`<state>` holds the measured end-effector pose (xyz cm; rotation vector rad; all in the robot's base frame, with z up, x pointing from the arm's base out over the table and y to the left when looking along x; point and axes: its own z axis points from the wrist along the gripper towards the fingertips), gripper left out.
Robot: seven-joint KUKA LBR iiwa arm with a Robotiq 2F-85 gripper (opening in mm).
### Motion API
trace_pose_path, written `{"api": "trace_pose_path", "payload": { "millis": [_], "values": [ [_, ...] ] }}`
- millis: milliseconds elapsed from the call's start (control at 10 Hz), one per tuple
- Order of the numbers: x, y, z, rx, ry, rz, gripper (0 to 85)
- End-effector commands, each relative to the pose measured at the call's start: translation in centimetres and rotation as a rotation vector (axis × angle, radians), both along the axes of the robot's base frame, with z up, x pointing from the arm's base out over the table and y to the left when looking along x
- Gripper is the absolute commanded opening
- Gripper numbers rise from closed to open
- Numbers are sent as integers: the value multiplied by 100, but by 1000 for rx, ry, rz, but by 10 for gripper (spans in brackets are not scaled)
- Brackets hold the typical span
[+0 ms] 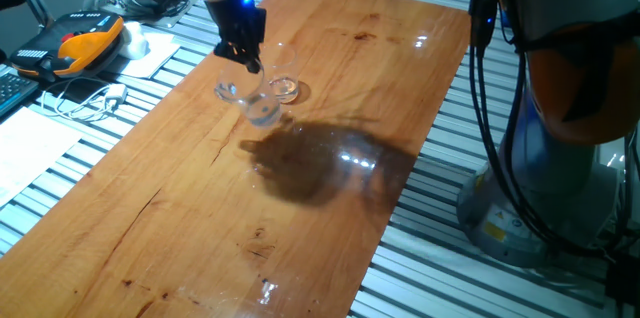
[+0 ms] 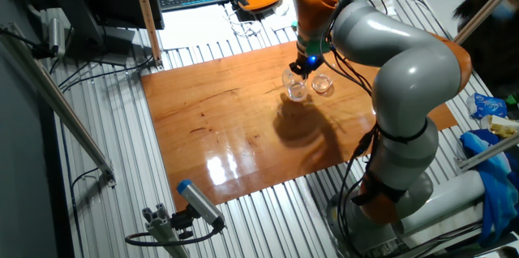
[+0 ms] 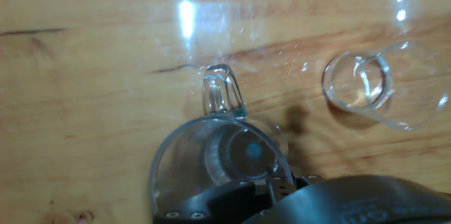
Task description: Pour the water from one cup into another empty cup
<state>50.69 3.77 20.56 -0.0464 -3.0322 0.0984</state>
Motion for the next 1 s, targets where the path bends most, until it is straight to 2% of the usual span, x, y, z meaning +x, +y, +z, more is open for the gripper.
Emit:
{"api": "trace_pose_path", "payload": {
  "millis": [0,100,300,500,700,800,900],
  "values": [
    [-29,3,-66,19,3,0,0],
    [-72,17,-154,34,0,-1,0],
    [-88,44,-255,68,0,-12,0],
    [-99,71,-370,88,-6,-12,0],
    [-103,87,-433,138,11,-15,0],
    [-100,113,-476,153,11,-19,0],
    [-98,144,-521,154,10,-21,0]
  ]
}}
